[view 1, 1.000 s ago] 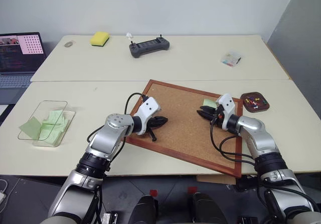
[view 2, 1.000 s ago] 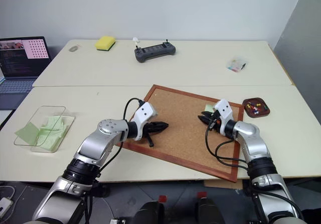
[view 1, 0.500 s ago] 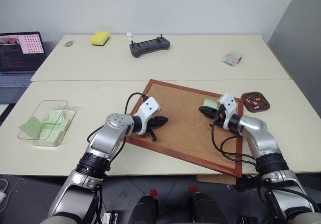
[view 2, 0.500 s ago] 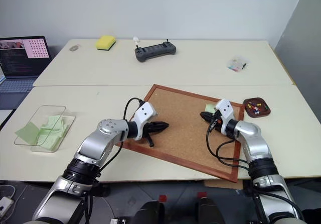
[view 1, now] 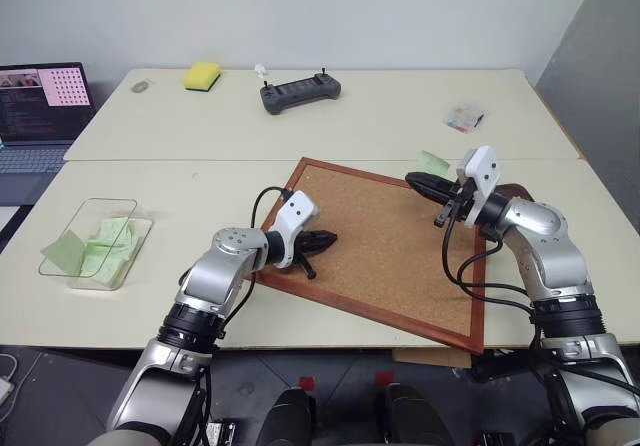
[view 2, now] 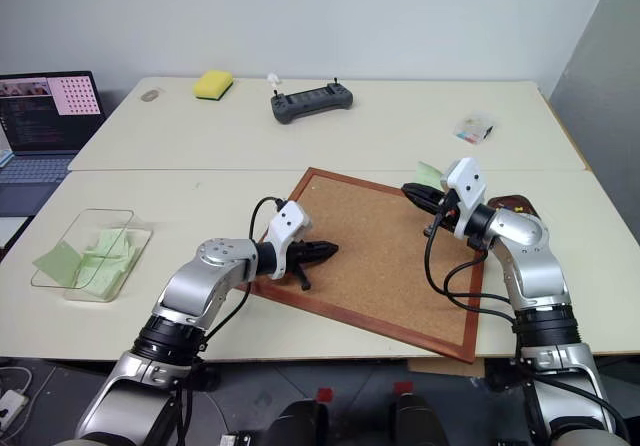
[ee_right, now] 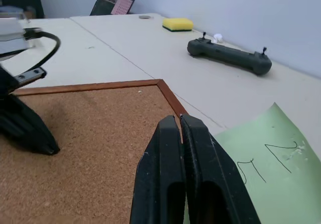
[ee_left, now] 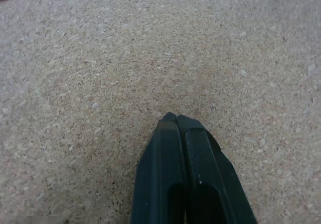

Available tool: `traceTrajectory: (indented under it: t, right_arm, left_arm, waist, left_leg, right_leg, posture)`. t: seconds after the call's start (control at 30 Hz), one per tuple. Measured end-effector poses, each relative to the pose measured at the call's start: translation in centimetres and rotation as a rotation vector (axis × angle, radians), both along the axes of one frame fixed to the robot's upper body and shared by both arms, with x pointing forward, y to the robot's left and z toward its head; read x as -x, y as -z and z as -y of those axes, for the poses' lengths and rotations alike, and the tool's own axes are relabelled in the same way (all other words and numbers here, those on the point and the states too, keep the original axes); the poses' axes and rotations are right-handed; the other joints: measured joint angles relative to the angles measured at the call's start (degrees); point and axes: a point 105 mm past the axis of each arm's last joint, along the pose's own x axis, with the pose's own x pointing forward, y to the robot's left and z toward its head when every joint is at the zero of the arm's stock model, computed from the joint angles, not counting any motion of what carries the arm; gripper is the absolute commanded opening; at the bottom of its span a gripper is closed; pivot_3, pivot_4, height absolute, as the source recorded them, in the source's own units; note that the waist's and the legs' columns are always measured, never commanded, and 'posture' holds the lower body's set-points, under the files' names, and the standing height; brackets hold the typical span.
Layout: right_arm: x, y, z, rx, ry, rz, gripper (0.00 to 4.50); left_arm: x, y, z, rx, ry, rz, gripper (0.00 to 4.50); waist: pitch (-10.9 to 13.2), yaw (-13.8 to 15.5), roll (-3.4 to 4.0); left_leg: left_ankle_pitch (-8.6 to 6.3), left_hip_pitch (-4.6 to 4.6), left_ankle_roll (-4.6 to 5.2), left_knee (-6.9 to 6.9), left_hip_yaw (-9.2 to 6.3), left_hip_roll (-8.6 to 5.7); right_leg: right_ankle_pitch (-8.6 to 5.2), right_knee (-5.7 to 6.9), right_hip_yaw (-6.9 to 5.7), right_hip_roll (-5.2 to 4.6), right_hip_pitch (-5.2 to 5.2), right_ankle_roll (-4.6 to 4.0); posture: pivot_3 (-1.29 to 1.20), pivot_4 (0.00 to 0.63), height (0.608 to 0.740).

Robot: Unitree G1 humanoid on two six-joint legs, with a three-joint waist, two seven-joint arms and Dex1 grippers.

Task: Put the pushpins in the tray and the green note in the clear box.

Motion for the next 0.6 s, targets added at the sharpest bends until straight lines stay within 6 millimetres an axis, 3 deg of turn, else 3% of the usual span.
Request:
traceTrajectory:
  t: [0.03, 0.23, 0.3, 0.4, 0.57, 0.6]
  right_arm:
    - [0.4, 0.2, -0.3, 0.024, -0.021, 0.014, 0.0]
    - [1.9, 1.0, -1.5, 0.192, -0.137, 0.138, 0.0]
    - [2.3, 1.0, -1.9, 0.232, -0.176, 0.191, 0.0]
    - [3.4, 1.6, -3.1, 0.295, -0.267, 0.261, 0.0]
    - [4.3, 1.4, -4.7, 0.349, -0.361, 0.358, 0.0]
    - [4.4, 1.4, -5.1, 0.347, -0.376, 0.37, 0.0]
  left_arm:
    - [0.0, -0.5, 0.1, 0.054, -0.005, -0.033, 0.84]
    - [-0.7, -8.8, -1.1, 0.403, 0.022, -0.097, 1.99]
    - [-0.1, -10.1, -1.1, 0.468, 0.062, -0.118, 2.35]
    - [0.8, -10.3, -0.3, 0.504, 0.125, -0.183, 3.06]
    - [1.2, -9.5, 1.4, 0.5, 0.159, -0.228, 3.93]
    - [1.3, -9.2, 1.9, 0.491, 0.169, -0.24, 3.93]
  waist:
    - [0.06, -0.07, -0.09]
    - [0.21, -0.48, -0.29]
    - [0.21, -0.5, -0.29]
    - [0.22, -0.32, -0.3]
    - [0.22, -0.26, -0.31]
    - [0.22, -0.26, -0.31]
  left_leg:
    - [0.0, -0.06, 0.0, 0.0, -0.01, 0.01]
    - [0.03, -0.42, -0.07, 0.0, -0.03, 0.07]
    - [0.11, -0.42, -0.22, 0.0, -0.05, 0.06]
    - [0.16, -0.43, -0.33, 0.02, -0.1, 0.03]
    - [0.26, -0.42, -0.51, 0.01, -0.11, 0.03]
    - [0.26, -0.43, -0.51, 0.01, -0.12, 0.04]
  right_leg:
    - [0.0, 0.02, -0.02, 0.02, -0.06, 0.0]
    - [0.01, 0.05, 0.01, 0.05, -0.44, -0.01]
    - [0.01, 0.01, 0.03, 0.02, -0.44, -0.01]
    - [0.01, 0.0, 0.03, -0.01, -0.44, -0.01]
    - [0.01, 0.02, 0.0, -0.01, -0.43, -0.01]
    - [0.01, 0.02, 0.01, 0.0, -0.44, -0.01]
  posture:
    - [0.0, 0.15, 0.74]
    - [0.0, 0.15, 0.74]
    - [0.0, 0.15, 0.74]
    - [0.0, 0.15, 0.74]
    - [0.0, 0.15, 0.74]
    - [0.0, 0.15, 0.74]
